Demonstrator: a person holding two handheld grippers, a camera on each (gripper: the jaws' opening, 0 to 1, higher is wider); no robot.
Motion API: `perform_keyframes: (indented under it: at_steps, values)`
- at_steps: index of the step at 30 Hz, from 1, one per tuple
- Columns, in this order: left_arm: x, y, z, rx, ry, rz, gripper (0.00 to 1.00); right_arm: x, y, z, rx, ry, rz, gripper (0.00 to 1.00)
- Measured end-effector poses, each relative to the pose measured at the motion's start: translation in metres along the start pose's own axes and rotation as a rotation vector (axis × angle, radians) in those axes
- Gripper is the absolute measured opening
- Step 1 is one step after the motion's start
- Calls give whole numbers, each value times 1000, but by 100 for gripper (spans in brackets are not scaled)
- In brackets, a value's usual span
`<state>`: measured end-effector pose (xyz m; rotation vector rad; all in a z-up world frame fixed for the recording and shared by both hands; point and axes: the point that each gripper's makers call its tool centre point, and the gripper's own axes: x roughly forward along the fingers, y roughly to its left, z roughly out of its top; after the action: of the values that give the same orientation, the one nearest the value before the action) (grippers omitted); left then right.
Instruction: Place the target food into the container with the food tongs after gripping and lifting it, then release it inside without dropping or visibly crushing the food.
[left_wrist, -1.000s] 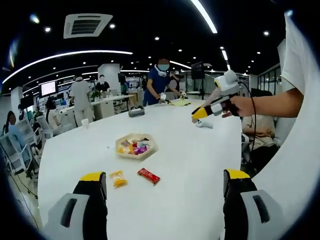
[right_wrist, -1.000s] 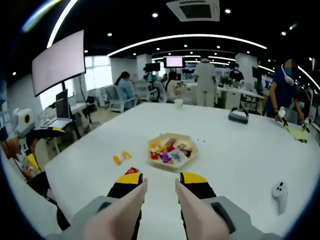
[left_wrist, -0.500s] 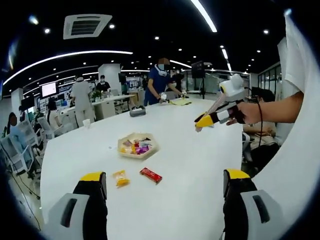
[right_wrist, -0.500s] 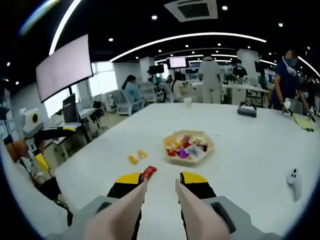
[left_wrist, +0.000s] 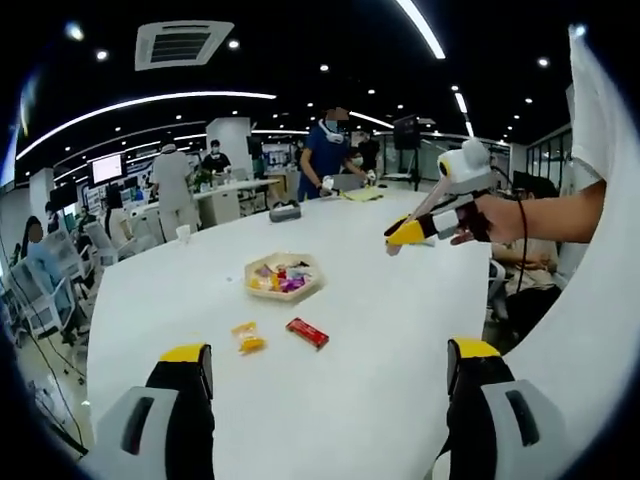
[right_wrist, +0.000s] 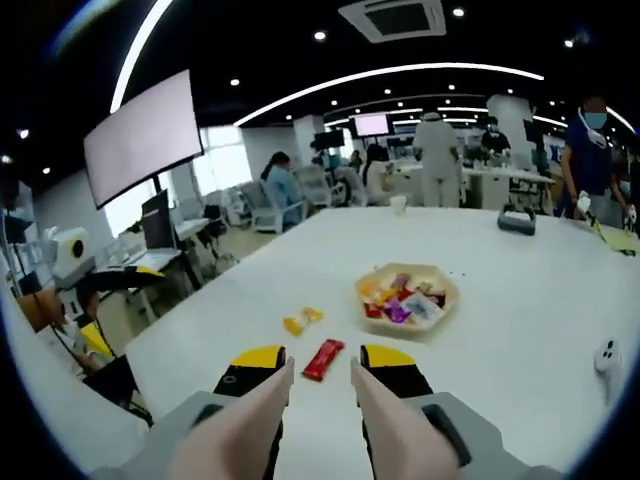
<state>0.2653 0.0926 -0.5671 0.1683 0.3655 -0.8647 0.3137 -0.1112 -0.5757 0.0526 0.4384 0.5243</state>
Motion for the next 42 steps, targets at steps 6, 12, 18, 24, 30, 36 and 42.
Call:
perform_keyframes:
  at_steps: [6,12,18,24,30,36,42]
  values:
    - [0,-1,-9,-12,10,-8,98,-2,5,-12,12,-1,-11,29]
    - [-1,-7,-9,-6,14,-23,97,-3,3,-13,14,9,-15,29]
    - [1,1,-5,-35,-3,-12,97,2,0,-3,6,5,-17,29]
    - [-2,6,-2,-9,5,-13,97,7,0,3,-1,0,-25,29]
    - [-17,34,4,-37,-31,63,98,9,5,4,-6,-1,-30,29]
    - [-13,38,-3,-13,3,59,98,13,7,1,-12,12,-30,29]
    - [-11,39,-6,-50,-6,89,98,21,13,-11,-21,58,-11,29]
